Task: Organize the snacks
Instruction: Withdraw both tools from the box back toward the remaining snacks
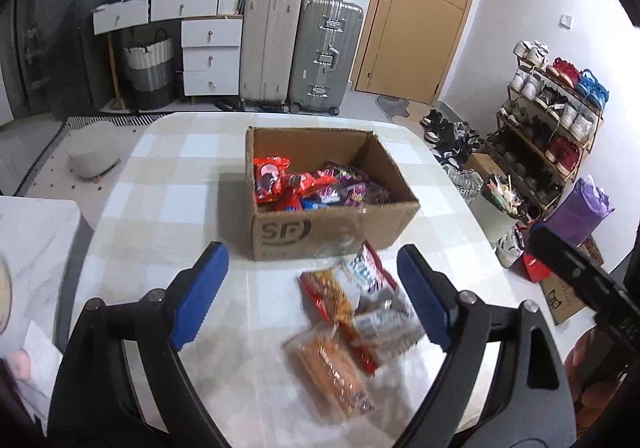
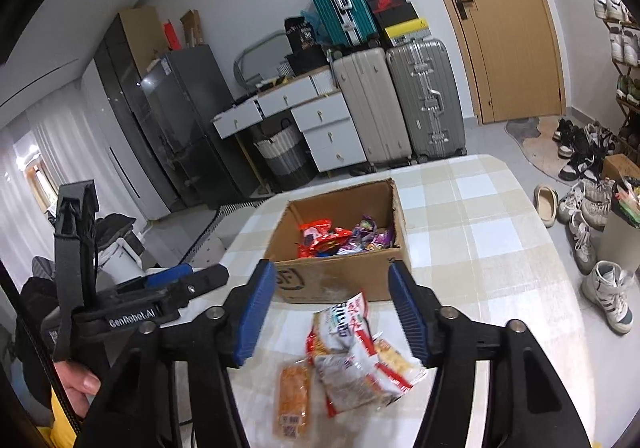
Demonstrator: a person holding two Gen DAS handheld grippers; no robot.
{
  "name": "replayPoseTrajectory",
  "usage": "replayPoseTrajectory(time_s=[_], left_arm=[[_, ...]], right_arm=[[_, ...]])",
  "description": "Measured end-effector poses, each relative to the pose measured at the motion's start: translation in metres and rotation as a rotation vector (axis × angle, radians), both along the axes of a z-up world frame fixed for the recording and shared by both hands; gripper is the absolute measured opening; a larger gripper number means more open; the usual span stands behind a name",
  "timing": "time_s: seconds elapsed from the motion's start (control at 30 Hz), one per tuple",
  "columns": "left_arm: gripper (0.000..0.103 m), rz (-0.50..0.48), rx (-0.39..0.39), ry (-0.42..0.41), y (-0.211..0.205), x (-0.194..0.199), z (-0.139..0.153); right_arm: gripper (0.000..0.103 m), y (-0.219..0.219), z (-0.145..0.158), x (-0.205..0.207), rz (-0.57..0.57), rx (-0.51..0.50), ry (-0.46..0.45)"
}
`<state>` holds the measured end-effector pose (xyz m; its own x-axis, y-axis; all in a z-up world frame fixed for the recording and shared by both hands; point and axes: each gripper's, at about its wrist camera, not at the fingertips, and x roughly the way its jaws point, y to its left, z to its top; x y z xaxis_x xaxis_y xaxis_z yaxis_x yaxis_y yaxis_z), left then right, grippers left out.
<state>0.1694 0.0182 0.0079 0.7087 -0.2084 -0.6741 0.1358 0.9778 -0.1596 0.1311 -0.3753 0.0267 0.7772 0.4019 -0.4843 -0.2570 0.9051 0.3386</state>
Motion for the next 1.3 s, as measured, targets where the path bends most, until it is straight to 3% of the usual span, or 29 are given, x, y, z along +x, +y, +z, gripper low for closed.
replayPoseTrajectory(time_s=[0.17,0.27,0.37,0.63,1.03,1.3], left_arm=[[0.086,-0.025,0.05,-0.029,-0.009,-0.051,0.005],[0.1,-0.028,0.07,-0.047,-0.015,-0.076,0.005],[0.103,-0.021,0.078,-0.054,-0.018,-0.095,0.003],[0.103,0.005,0.075,-0.027,-0.011,-0.115,-0.01],[0.102,0.01,0.091,0.22,-0.015,-0.072,-0.103],[0.102,-0.01,0.089,0.307,-0.035,-0.045,-0.142]], right_arm=[[0.077,0.01,0.005,-0.043,0.028,-0.003,-0.057],[0.09,0.015,0.006,-0.065,0.031,-0.014,-0.099],[0.098,0.018,0.004,-0.084,0.004,-0.029,-0.123],[0.099,0.015,-0.008,-0.103,-0.013,-0.015,-0.109],[0.099,0.018,-0.05,-0.093,-0.003,-0.055,-0.036],[0.099,0.006,-0.089,-0.072,-0.001,-0.019,0.055]])
